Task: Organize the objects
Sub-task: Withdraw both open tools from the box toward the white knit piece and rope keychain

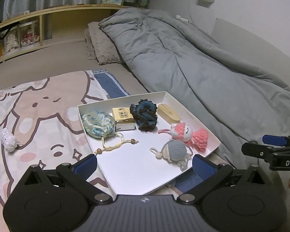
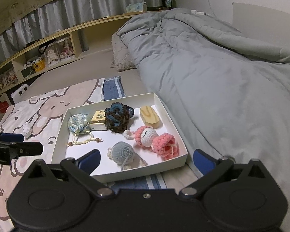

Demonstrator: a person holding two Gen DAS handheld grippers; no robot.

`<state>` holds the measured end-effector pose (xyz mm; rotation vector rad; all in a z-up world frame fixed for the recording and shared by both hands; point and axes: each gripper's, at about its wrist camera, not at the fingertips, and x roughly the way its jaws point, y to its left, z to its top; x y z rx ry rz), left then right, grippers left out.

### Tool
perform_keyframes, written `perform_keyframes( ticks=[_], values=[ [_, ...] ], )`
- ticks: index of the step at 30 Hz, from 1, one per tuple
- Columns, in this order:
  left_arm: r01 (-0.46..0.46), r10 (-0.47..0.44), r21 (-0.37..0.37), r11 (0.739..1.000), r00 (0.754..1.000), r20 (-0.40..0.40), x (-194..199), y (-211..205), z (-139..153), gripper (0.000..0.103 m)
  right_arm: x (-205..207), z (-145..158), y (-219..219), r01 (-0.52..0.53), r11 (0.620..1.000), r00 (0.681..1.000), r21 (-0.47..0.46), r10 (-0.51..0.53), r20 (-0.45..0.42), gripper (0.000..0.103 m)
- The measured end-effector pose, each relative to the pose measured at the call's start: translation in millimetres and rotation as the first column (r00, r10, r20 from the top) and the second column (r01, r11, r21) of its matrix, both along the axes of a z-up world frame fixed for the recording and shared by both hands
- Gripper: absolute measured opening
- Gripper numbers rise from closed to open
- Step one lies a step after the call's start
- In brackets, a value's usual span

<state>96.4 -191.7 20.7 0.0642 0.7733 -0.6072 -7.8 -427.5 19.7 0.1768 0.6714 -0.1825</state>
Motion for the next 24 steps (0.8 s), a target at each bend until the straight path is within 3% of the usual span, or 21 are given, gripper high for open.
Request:
perform_keyframes(
  ticks=[12, 24],
  values=[
    [-0.055, 0.055, -0.014, 0.998, 0.998, 0.01, 8, 34, 4, 0.103, 15, 2, 24, -0.03, 1.0, 1.0, 0.003, 0.03, -0.003, 0.103],
    [-0.197, 0.197, 0.002, 0.98, 0.98, 0.032, 25, 116, 8, 0.103, 57, -2, 82, -0.121, 0.992, 0.993, 0.027, 0.121, 0.016, 0.103]
  ],
)
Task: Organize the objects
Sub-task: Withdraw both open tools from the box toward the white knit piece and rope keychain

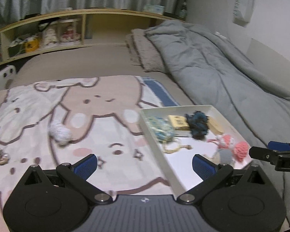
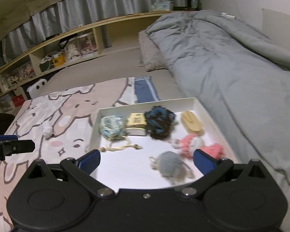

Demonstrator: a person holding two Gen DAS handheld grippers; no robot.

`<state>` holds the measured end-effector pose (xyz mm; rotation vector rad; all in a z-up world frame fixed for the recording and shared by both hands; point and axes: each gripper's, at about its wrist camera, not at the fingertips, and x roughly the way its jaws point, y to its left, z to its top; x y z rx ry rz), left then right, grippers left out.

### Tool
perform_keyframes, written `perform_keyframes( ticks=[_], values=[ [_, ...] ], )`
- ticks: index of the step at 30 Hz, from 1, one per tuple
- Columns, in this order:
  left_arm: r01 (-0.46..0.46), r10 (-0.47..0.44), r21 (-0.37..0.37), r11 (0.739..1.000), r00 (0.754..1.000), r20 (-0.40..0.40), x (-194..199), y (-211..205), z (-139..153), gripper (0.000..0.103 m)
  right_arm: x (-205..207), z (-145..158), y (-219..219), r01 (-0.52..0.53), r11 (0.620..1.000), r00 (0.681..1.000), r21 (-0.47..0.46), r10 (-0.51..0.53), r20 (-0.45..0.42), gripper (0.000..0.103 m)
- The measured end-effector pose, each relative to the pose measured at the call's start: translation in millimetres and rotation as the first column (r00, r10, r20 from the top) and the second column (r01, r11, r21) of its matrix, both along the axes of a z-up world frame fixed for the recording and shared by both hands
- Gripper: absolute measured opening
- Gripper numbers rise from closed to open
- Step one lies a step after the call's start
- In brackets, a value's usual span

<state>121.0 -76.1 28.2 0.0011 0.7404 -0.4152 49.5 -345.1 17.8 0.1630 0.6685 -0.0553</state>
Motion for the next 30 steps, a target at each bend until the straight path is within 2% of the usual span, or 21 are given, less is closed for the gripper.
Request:
perform_keyframes(
  ticks=[11, 21, 30],
  values=[
    [-0.151, 0.15, 0.015, 0.988, 0.988, 0.04, 10, 80, 4, 0.103, 36, -3, 69, -0.118, 0.993, 0.993, 0.024, 0.118, 0.014, 0.103],
    [-0.277, 0.276, 0.003, 0.961, 0.959, 0.07, 17, 150, 0, 0.103, 63, -10, 119, -0.188, 0.98, 0.982, 0.064, 0.186, 0.037, 0.103],
    [-0.358, 0.356, -0.002, 0.934, 0.93, 0.09, 32, 199, -14, 0.103, 90, -20, 157, -0.248, 0.967, 0.967, 0.055, 0.244, 0.069, 0.103]
  ],
)
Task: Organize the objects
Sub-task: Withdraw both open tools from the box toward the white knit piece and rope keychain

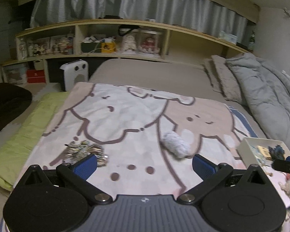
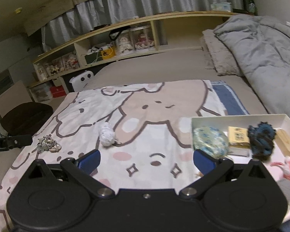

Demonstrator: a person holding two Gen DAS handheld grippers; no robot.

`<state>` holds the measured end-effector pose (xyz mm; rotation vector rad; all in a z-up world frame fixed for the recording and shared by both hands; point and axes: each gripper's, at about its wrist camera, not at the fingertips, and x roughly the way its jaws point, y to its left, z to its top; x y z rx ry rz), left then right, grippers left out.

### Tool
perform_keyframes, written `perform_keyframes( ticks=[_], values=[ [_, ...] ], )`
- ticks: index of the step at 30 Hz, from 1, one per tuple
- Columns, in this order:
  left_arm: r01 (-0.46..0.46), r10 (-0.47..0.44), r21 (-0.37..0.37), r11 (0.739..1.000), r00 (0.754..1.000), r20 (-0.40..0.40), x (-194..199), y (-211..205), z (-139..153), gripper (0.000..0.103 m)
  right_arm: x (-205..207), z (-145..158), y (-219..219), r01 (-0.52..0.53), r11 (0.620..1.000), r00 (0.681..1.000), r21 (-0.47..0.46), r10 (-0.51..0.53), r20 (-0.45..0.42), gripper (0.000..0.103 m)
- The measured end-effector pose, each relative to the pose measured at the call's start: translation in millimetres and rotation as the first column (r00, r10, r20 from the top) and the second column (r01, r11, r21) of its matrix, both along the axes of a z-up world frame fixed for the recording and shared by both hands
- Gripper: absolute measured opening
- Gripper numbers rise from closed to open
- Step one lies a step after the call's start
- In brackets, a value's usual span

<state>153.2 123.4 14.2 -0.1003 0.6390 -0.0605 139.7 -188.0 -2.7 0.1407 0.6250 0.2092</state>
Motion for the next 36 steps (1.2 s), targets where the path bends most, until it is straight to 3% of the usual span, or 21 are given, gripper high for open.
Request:
perform_keyframes(
  ticks=[10, 25, 36],
  values=[
    [-0.007, 0.005, 0.05, 0.999, 1.0, 0.028, 25, 29, -25, 0.103, 30, -17, 37, -0.061, 0.998, 0.997, -0.016, 0.062, 0.041, 0.103],
    [0.041, -0.037, 0.111, 0.993, 0.998, -0.044, 64, 76, -91, 0.103, 94, -60, 77, -0.124, 0.992, 0.991, 0.002, 0.124, 0.047, 0.103],
    [-0.049, 0.05, 0.022, 0.999, 0.996, -0.07, 97, 109, -119, 0.103, 135, -92, 104, -0.225, 0.974, 0.974, 0.002, 0.225, 0.03, 0.102]
  ],
)
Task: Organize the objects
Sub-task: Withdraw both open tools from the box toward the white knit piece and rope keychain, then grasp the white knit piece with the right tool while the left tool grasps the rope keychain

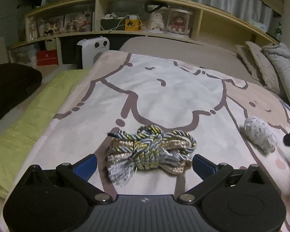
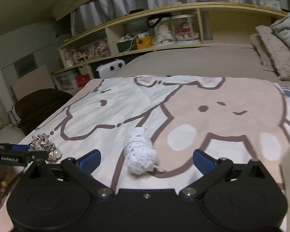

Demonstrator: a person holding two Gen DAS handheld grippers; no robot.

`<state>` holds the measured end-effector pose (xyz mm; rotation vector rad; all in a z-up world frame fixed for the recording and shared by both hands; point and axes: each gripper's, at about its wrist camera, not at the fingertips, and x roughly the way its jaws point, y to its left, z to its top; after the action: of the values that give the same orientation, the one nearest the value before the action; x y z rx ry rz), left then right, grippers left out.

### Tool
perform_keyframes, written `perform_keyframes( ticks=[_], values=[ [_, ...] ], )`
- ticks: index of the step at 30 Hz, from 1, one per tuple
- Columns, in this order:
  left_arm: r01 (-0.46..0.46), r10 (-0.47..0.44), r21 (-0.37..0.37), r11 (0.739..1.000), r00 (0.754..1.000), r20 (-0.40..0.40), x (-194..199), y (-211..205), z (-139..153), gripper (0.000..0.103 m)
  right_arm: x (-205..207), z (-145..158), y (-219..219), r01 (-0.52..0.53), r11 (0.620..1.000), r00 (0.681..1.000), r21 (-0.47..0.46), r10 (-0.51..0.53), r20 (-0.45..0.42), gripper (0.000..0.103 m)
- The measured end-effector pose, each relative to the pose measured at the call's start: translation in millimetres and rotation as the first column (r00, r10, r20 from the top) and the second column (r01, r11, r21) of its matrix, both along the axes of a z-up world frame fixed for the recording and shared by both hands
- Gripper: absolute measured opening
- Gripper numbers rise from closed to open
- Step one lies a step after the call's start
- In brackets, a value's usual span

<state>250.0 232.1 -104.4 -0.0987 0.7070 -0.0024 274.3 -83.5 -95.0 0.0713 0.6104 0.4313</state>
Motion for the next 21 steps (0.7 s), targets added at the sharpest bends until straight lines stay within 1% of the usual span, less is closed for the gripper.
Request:
perform_keyframes(
  ticks=[1, 3, 5, 6, 10, 13, 16, 17, 21],
  values=[
    [0.013, -0.013, 0.003, 1.0, 1.0, 0.008, 2, 1, -1, 0.103, 3, -3, 4, -0.013, 1.0, 1.0, -0.013, 0.013, -0.001, 0.1],
    [0.039, -0.039, 0.007, 0.999, 0.999, 0.012, 8, 1, -2, 0.103, 10, -8, 10, -0.027, 0.999, 1.0, -0.033, 0.027, -0.005, 0.094],
    [0.071, -0.071, 0.011, 0.997, 0.997, 0.02, 13, 1, -3, 0.102, 16, -12, 15, -0.045, 0.998, 0.999, -0.04, 0.044, -0.006, 0.092],
    [0.087, -0.088, 0.013, 0.996, 0.996, 0.021, 15, 1, -3, 0.102, 19, -13, 17, -0.057, 0.998, 0.998, -0.041, 0.057, -0.006, 0.089],
    [0.129, -0.129, 0.027, 0.991, 0.991, 0.017, 22, -2, -6, 0.095, 30, -16, 24, -0.077, 0.995, 0.997, -0.06, 0.076, -0.01, 0.083],
    [0.143, -0.144, 0.033, 0.989, 0.99, 0.016, 24, -4, -8, 0.093, 36, -19, 29, -0.095, 0.993, 0.995, -0.074, 0.093, -0.025, 0.073],
    [0.149, -0.15, 0.04, 0.988, 0.989, 0.017, 23, -5, -8, 0.091, 37, -20, 33, -0.106, 0.99, 0.994, -0.09, 0.104, -0.034, 0.056],
    [0.15, -0.15, 0.038, 0.988, 0.988, 0.02, 23, -5, -8, 0.09, 36, -20, 34, -0.102, 0.99, 0.995, -0.101, 0.1, -0.026, 0.043],
    [0.156, -0.158, 0.061, 0.986, 0.987, 0.019, 20, -9, -3, 0.085, 30, -14, 35, -0.113, 0.986, 0.994, -0.124, 0.112, -0.022, 0.039]
  ],
)
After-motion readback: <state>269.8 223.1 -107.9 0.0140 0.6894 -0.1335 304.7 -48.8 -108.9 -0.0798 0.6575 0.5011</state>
